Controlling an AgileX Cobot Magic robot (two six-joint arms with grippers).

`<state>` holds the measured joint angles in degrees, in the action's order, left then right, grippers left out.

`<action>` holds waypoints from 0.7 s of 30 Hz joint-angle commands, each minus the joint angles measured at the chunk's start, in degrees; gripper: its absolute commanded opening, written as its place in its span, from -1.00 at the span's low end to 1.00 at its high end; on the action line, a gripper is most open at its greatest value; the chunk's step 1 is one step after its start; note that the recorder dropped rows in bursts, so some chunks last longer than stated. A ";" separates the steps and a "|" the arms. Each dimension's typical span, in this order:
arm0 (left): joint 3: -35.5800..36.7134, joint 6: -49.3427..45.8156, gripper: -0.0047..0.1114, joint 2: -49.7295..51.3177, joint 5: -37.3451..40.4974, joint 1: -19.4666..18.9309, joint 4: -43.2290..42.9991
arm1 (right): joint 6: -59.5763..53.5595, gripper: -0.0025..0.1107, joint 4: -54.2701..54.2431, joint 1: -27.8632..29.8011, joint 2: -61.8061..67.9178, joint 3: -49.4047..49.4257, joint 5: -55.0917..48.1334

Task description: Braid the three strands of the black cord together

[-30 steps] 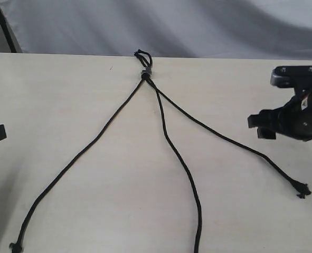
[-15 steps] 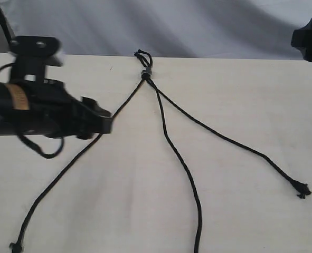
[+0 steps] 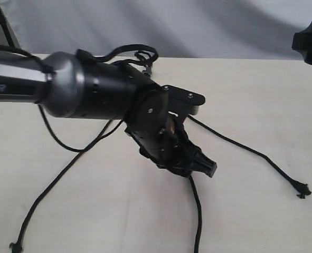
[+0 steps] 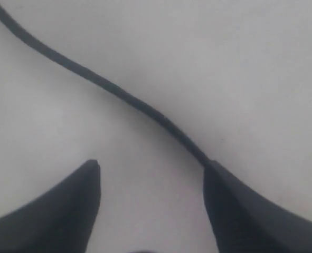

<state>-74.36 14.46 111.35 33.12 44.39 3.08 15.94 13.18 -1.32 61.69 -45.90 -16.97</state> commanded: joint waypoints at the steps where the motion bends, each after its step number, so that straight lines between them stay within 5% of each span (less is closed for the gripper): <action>1: -8.20 5.01 0.04 5.30 4.84 0.27 0.41 | -0.54 0.29 0.37 0.37 0.22 -0.01 0.08; 9: -18.76 6.59 0.03 13.15 12.11 0.27 0.20 | -0.54 0.29 0.37 0.37 0.58 -0.01 0.08; 16: -21.11 10.69 0.03 16.90 14.14 0.27 -3.08 | -0.54 0.29 0.37 0.37 2.49 -0.01 0.34; 21: -21.11 10.86 -0.31 18.43 15.55 0.27 -4.53 | -0.54 0.29 0.37 0.37 3.25 -0.01 1.45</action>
<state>-95.50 24.73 128.79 47.76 44.39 -0.73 15.81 13.18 -1.32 64.68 -45.90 -16.72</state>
